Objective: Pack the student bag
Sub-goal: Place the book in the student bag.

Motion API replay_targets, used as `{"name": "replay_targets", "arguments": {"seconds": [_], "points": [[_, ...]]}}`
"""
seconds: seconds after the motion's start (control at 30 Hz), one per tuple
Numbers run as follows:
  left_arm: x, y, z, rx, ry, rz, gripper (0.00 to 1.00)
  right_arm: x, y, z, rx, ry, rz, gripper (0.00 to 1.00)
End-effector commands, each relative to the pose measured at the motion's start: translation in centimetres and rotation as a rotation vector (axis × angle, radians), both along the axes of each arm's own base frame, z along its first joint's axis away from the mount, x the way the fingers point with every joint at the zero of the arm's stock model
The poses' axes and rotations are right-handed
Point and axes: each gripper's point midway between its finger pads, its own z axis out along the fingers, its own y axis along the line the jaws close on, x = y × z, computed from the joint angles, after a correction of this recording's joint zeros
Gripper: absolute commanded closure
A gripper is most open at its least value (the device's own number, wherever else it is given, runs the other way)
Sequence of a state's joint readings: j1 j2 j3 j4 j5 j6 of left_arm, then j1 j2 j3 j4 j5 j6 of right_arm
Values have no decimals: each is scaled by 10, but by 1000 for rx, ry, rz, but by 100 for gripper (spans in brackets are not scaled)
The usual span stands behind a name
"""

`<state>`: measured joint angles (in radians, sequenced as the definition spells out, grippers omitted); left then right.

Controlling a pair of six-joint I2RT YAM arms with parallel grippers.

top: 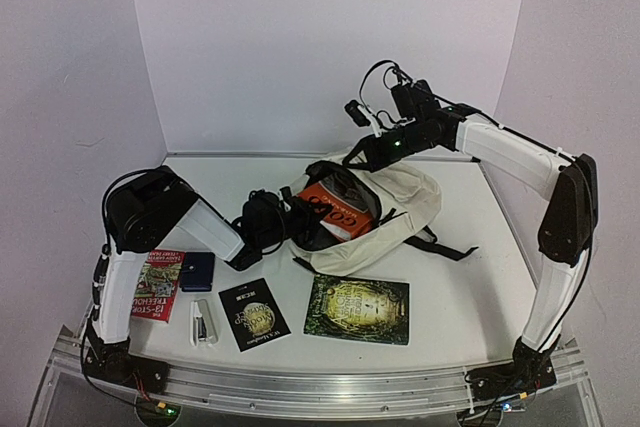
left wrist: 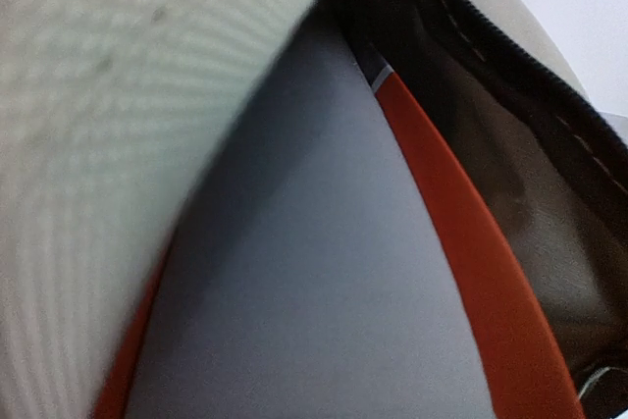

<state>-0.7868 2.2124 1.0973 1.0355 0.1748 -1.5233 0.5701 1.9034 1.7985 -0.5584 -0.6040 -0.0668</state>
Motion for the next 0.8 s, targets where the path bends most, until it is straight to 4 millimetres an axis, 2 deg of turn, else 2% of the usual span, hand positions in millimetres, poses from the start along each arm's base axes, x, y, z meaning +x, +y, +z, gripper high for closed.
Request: {"name": "replay_targets", "arguments": {"seconds": [0.0, 0.2, 0.4, 0.63, 0.7, 0.77], "points": [[10, -23, 59, -114, -123, -42, 96, -16, 17, 45, 140, -77, 130, 100], [11, -31, 50, -91, -103, -70, 96, -12, 26, 39, 141, -104, 193, 100], [10, -20, 53, -65, -126, -41, 96, 10, 36, 33, 122, -153, 190, 100], [9, 1, 60, 16, -162, -5, 96, 37, 44, 47, 98, -269, 179, 100], [7, -2, 62, 28, -170, -26, 96, 37, 45, 53, 97, -310, 204, 100], [3, -9, 66, 21, -191, -66, 97, 29, 47, 53, 112, -308, 250, 100]]}}
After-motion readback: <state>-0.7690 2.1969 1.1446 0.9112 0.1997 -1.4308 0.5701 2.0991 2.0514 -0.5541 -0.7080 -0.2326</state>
